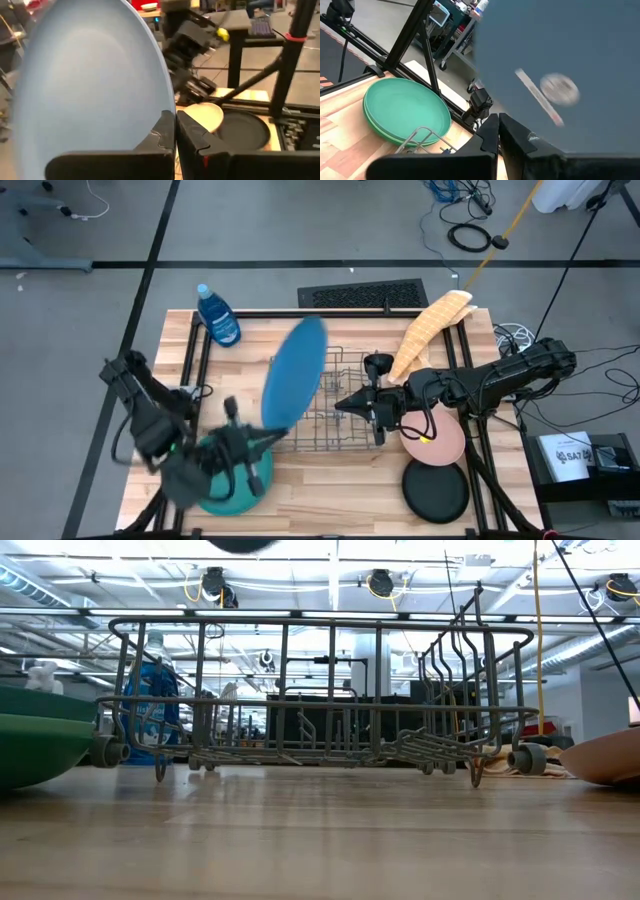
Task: Sort dishes
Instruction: Put the blue plate into the dish rack
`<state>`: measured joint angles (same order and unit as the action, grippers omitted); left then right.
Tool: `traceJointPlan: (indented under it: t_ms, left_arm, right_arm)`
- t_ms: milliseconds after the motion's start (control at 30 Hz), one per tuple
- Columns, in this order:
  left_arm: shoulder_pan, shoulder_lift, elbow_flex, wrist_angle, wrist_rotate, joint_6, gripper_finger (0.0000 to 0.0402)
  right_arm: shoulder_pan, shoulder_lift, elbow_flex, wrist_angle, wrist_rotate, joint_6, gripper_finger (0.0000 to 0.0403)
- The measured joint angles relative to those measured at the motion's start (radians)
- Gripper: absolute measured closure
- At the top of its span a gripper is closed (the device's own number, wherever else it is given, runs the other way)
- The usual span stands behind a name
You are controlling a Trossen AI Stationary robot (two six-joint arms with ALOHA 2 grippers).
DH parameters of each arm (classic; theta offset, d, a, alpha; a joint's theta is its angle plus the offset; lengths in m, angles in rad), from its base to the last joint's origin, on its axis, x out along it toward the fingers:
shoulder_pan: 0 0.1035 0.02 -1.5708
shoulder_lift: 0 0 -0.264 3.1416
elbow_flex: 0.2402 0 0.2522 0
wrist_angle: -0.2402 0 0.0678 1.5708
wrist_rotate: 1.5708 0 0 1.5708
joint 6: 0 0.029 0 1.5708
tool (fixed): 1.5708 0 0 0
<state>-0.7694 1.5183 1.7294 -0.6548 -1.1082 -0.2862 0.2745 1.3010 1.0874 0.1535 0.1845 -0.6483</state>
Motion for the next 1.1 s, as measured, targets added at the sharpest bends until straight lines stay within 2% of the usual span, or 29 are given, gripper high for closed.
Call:
traceJointPlan:
  t_ms: [133, 267, 433, 567, 767, 933, 1100]
  left_arm:
    - [0.092, -0.066, -0.055, 0.041, 0.077, 0.004, 0.0401]
    - [0.127, -0.159, -0.206, 0.201, 0.120, 0.014, 0.0401]
    - [0.138, -0.299, -0.525, 0.664, 0.156, 0.075, 0.0401]
    - [0.148, -0.351, -0.773, 1.025, 0.187, 0.086, 0.0401]
    - [0.148, -0.356, -1.007, 1.421, 0.186, 0.087, 0.0402]
    - [0.124, -0.355, -1.109, 1.552, 0.112, 0.086, 0.0402]
    - [0.098, -0.354, -1.155, 1.622, 0.084, 0.084, 0.0402]
  right_arm:
    - [0.003, -0.001, 0.000, -0.004, 0.000, 0.000, 0.0394]
    - [0.003, -0.021, 0.000, -0.030, -0.001, 0.002, 0.0394]
    - [0.003, -0.051, 0.000, -0.069, 0.001, 0.020, 0.0394]
    - [0.003, -0.060, 0.000, -0.076, 0.001, 0.030, 0.0394]
    - [0.003, -0.060, 0.000, -0.082, 0.001, 0.034, 0.0394]
    - [0.003, -0.060, 0.000, -0.095, 0.002, 0.045, 0.0394]
    - [0.003, -0.060, 0.000, -0.116, 0.002, 0.046, 0.0394]
